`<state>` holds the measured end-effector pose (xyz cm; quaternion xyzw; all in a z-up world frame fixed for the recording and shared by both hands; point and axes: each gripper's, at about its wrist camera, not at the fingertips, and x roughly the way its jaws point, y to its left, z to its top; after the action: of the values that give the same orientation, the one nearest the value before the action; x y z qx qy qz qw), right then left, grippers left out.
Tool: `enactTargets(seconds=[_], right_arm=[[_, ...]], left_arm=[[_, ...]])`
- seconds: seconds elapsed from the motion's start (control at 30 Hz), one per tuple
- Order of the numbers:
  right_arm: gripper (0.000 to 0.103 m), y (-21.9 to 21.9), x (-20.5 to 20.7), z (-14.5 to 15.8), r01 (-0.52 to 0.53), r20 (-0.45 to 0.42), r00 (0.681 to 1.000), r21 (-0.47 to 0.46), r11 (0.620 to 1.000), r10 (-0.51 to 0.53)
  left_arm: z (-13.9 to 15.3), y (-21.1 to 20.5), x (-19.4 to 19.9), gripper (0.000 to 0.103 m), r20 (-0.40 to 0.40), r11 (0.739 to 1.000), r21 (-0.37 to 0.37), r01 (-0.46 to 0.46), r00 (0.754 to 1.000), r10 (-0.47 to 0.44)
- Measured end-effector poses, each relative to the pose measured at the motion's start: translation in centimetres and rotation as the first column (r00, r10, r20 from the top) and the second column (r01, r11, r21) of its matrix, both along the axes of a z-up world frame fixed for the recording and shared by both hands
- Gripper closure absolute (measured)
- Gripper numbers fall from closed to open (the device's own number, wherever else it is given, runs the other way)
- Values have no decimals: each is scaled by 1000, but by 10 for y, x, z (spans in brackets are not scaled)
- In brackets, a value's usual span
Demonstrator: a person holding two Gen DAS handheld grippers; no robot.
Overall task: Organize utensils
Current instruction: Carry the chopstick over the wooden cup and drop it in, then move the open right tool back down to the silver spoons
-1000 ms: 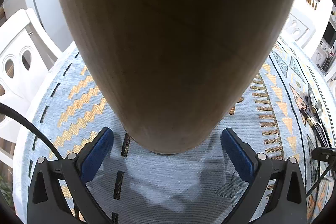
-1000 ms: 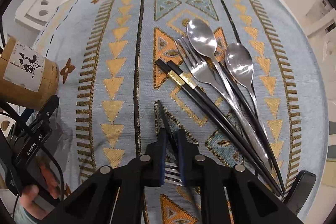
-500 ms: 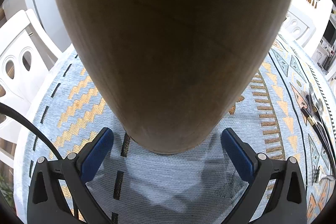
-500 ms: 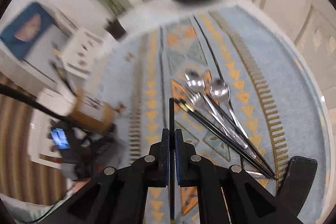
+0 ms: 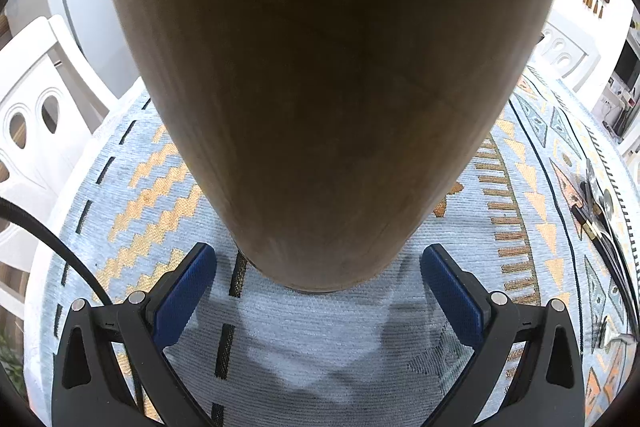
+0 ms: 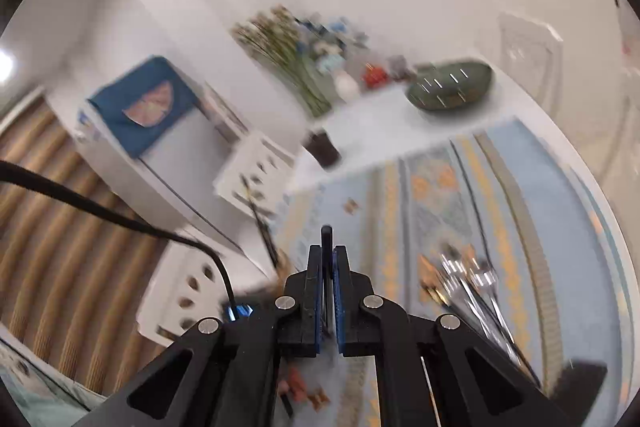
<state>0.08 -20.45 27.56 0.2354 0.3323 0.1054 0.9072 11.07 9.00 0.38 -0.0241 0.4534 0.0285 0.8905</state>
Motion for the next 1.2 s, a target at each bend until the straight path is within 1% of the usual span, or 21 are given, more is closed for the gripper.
enactTargets(seconds=[0.07, 0.17, 0.27, 0.37, 0.43, 0.5, 0.57, 0.73, 0.83, 0.93, 1.0, 1.03, 1.07, 1.1, 1.13, 1.2], right_arm=[[99, 12, 16, 20, -32, 57, 998, -20, 999, 33], [99, 28, 39, 42, -79, 102, 992, -25, 997, 81], [99, 48, 60, 65, -143, 155, 977, -33, 989, 146], [99, 67, 76, 80, -192, 200, 959, -51, 980, 199], [99, 81, 90, 81, -220, 206, 951, -64, 973, 229], [99, 92, 102, 74, -234, 193, 949, -90, 968, 248], [99, 106, 115, 58, -249, 146, 953, -122, 961, 265], [99, 127, 137, 2, -309, 15, 950, -109, 945, 313], [99, 135, 142, -17, -320, -28, 947, -119, 940, 319], [99, 139, 143, -18, -323, -26, 946, -120, 939, 322], [99, 143, 144, -16, -325, -29, 946, -141, 935, 324], [97, 147, 147, -16, -338, -49, 941, -154, 929, 334], [95, 152, 152, -18, -371, -100, 928, -161, 915, 359], [89, 153, 155, -18, -392, -125, 918, -156, 907, 375], [88, 152, 157, -16, -414, -140, 908, -144, 899, 395], [87, 142, 152, -6, -408, -103, 912, -139, 902, 397]], left_arm=[[-2, 2, 0, 0, -1, 1000, 3, 1, 1000, -1], [-1, 2, -1, 0, 0, 1000, 1, 2, 1000, -2], [-1, 4, -3, 0, 7, 1000, -12, -1, 1000, 1], [1, 8, -9, 0, 27, 1000, -29, -7, 1000, 8], [4, 10, -12, 0, 42, 999, -29, -18, 999, 19], [6, 12, -16, 1, 63, 999, -27, -31, 998, 33], [8, 14, -19, 1, 74, 999, -33, -32, 997, 35], [8, 12, -21, 1, 72, 999, -33, -25, 997, 27], [11, 12, -22, 1, 83, 999, -33, -26, 996, 28], [16, 13, -27, 1, 83, 999, -27, -26, 996, 28], [17, 14, -27, 1, 87, 999, -24, -35, 996, 37], [19, 15, -27, 1, 93, 999, -16, -41, 995, 42], [21, 16, -28, 1, 106, 999, -3, -48, 993, 49], [23, 16, -28, 1, 116, 999, 3, -51, 992, 50], [25, 16, -28, 1, 125, 999, 7, -51, 991, 50], [27, 17, -27, 0, 142, 999, 13, -45, 989, 42]])
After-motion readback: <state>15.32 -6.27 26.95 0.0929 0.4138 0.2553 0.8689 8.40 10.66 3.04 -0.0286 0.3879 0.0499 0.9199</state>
